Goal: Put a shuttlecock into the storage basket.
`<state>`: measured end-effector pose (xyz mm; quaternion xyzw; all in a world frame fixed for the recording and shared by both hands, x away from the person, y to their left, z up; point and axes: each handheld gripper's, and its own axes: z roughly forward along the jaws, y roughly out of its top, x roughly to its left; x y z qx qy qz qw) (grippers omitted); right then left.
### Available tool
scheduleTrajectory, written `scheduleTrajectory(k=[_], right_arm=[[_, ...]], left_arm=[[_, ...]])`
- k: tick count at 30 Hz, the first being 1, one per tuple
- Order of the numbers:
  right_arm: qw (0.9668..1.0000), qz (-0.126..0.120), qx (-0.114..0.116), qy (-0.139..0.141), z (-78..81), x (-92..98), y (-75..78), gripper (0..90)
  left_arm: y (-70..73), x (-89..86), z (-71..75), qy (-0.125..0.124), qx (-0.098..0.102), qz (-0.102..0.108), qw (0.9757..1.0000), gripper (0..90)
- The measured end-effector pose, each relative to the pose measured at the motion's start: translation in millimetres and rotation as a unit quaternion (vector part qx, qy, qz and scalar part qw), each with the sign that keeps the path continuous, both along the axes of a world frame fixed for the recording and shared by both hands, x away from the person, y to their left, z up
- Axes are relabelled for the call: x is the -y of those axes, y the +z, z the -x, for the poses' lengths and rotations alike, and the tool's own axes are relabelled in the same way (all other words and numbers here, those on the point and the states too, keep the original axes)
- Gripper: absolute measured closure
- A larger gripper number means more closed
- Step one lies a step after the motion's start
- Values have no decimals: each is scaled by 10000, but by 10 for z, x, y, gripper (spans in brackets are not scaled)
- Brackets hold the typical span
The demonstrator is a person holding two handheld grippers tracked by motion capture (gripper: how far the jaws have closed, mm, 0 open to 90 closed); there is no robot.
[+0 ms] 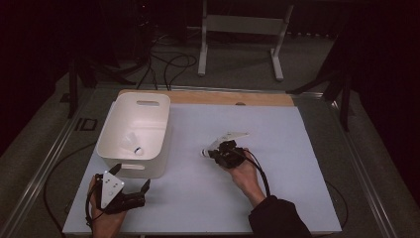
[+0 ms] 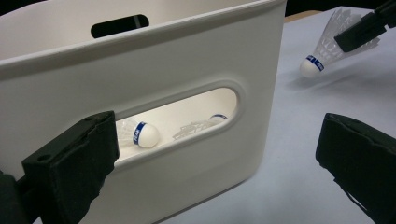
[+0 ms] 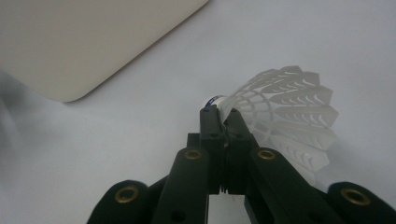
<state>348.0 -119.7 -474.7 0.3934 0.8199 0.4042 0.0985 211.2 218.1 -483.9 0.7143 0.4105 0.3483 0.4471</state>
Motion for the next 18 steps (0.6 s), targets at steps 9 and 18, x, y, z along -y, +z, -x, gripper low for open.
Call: scheduleTrajectory(k=[9,18], right_arm=[[10000,17,66,-43,-9,19,86,894],[9998,-59,161,-97,-40,34,206,895]], left_arm=[[0,0,0,1,2,-2,10000,0],[0,0,0,1,4,-2,10000,0]])
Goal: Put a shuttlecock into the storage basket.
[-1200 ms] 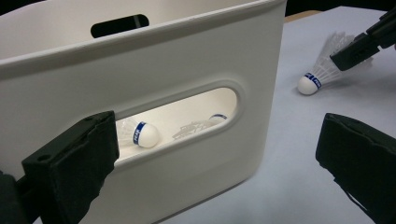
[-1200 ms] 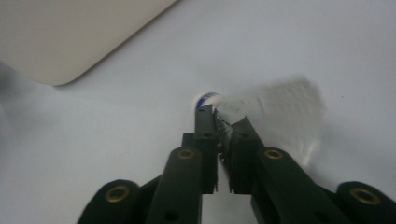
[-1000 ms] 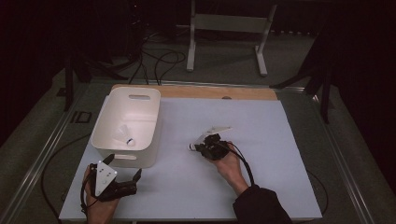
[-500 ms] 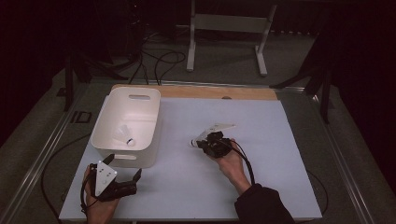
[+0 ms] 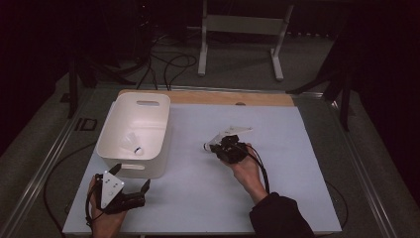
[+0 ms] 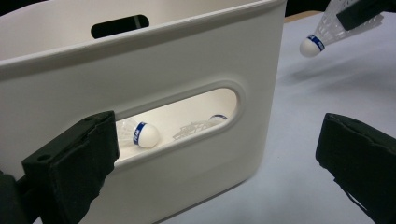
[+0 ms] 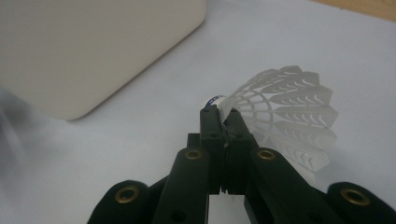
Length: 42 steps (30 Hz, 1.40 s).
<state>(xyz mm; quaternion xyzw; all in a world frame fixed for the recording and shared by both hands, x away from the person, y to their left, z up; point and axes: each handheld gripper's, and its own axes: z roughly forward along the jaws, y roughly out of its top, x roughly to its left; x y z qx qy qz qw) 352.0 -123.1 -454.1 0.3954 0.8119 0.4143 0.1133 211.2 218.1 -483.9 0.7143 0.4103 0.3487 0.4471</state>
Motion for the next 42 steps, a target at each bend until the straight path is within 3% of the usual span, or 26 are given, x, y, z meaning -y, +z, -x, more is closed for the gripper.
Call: scheduleTrajectory(k=[22,42], right_arm=[[9998,-43,181,-98,-75,-2,297,897],[9993,-84,341,-161,-111,-3,478,897]], left_arm=[[-1,0,-1,0,4,2,10000,0],[0,-2,0,-2,1,-5,10000,0]])
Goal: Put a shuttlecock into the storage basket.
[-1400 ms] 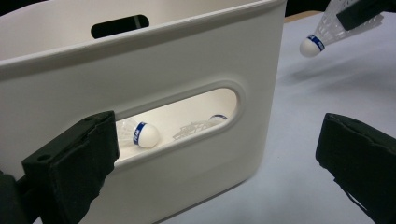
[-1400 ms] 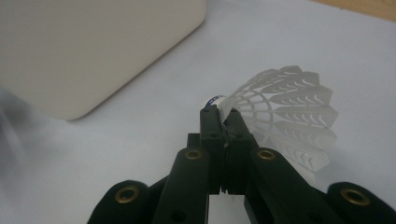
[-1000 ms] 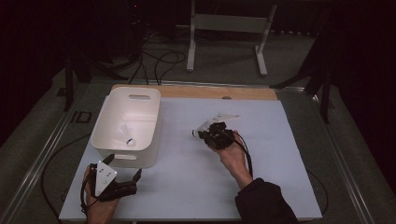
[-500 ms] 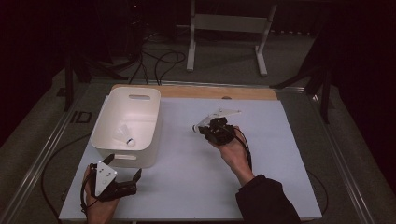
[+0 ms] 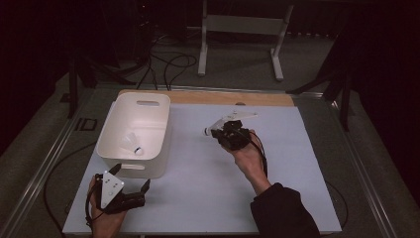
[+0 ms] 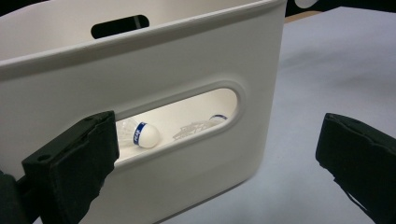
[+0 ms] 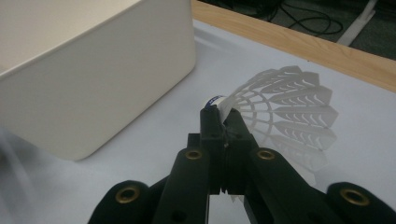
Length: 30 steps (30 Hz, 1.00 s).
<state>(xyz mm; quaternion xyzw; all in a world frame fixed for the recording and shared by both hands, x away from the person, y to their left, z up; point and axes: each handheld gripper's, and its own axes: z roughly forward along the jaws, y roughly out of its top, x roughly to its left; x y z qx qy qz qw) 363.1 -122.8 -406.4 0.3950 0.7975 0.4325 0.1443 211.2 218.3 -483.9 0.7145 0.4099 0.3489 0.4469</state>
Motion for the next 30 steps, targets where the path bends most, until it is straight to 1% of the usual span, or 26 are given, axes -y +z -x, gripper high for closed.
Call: scheduleTrajectory(k=[15,22,30], right_arm=[[10000,12,30,-68,-32,-1,67,897],[9999,-9,90,-81,-44,-7,163,897],[9998,36,169,-67,-63,-35,257,897]], left_arm=[[0,-1,0,0,0,-2,10000,0],[1,-1,1,1,-5,-3,10000,0],[1,-1,1,1,-8,-5,10000,0]])
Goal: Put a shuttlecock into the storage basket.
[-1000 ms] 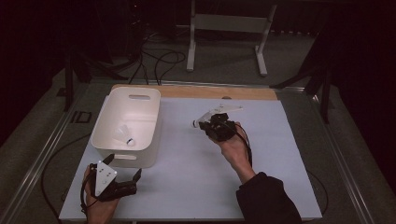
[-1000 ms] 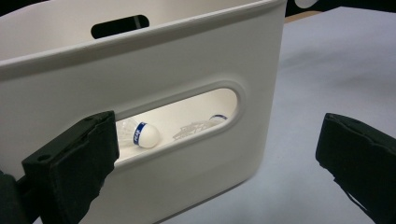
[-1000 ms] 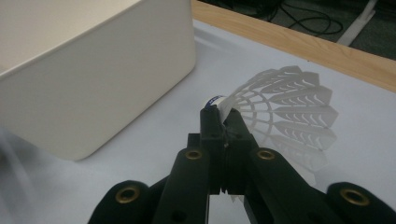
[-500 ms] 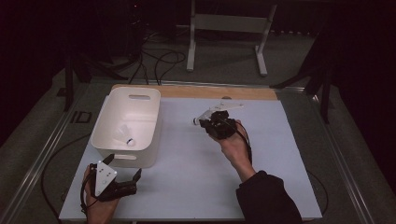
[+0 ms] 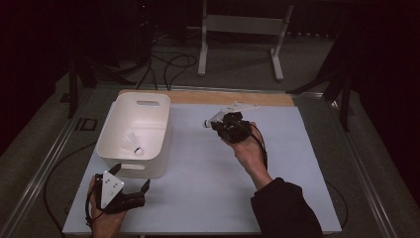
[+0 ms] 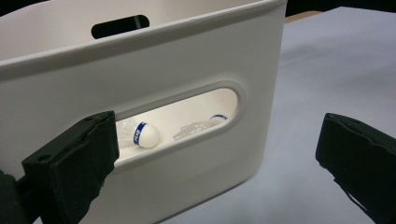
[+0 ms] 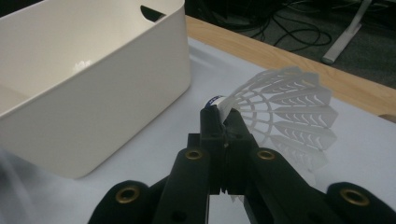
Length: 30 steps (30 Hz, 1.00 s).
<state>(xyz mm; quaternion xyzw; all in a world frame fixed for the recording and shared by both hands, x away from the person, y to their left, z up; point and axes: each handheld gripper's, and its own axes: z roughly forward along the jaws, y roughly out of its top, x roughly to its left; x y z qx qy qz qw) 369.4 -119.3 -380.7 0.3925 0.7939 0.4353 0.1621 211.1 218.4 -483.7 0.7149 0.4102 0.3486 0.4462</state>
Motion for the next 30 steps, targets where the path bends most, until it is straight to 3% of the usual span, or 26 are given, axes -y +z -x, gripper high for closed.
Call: scheduleTrajectory(k=[30], right_arm=[[9995,-24,288,-85,-121,-59,310,897]], left_arm=[[0,-2,0,2,4,7,10000,0]])
